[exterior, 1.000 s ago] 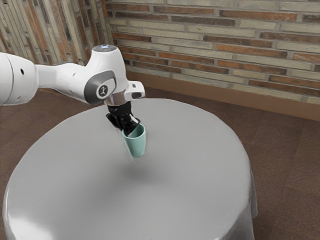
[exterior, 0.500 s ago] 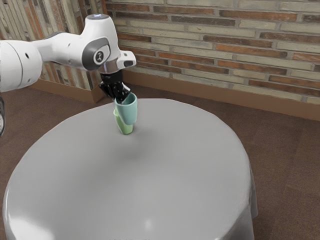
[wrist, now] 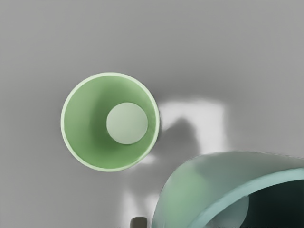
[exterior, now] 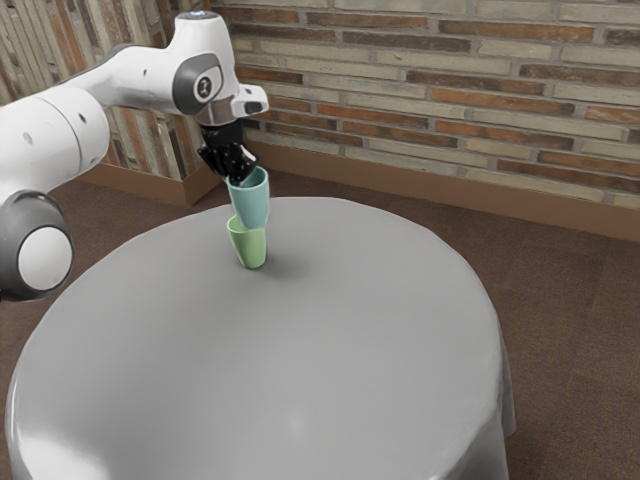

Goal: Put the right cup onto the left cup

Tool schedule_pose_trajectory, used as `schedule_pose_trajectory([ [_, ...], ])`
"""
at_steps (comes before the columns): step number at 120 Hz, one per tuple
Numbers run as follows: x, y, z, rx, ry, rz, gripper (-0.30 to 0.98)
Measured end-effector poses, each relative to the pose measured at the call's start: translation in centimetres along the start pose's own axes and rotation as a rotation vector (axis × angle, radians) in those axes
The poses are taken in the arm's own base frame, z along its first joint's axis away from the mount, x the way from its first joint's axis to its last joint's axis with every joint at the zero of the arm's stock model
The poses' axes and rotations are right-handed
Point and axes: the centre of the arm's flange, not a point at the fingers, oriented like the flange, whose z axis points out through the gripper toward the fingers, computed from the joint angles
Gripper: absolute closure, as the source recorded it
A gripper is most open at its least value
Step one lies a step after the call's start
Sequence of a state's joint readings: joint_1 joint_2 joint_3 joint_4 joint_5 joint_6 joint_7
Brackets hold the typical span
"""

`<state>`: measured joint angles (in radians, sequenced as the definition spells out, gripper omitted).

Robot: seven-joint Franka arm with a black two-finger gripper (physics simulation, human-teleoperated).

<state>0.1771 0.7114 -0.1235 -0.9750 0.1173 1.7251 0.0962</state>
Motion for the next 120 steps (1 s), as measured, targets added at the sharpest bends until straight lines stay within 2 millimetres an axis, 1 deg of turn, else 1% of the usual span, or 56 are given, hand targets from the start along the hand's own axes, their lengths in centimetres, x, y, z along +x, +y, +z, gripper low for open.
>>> schedule_pose_trajectory([
  [17,0.7,-0.7,0.6,0.003,-0.003,0.021,0.78],
  [33,0.7,-1.2,0.8,0.011,-0.013,0.038,0.78],
  [61,0.1,-3.8,0.6,0.025,-0.019,0.034,0.78],
  [75,0.0,-4.7,0.6,0.025,-0.018,0.034,0.78],
  [81,0.1,-5.1,0.1,0.028,-0.004,0.034,0.78],
  [97,0.8,-5.4,-1.1,0.045,0.025,0.043,0.78],
  [120,1.3,-5.0,-0.5,0.051,0.017,0.063,0.78],
])
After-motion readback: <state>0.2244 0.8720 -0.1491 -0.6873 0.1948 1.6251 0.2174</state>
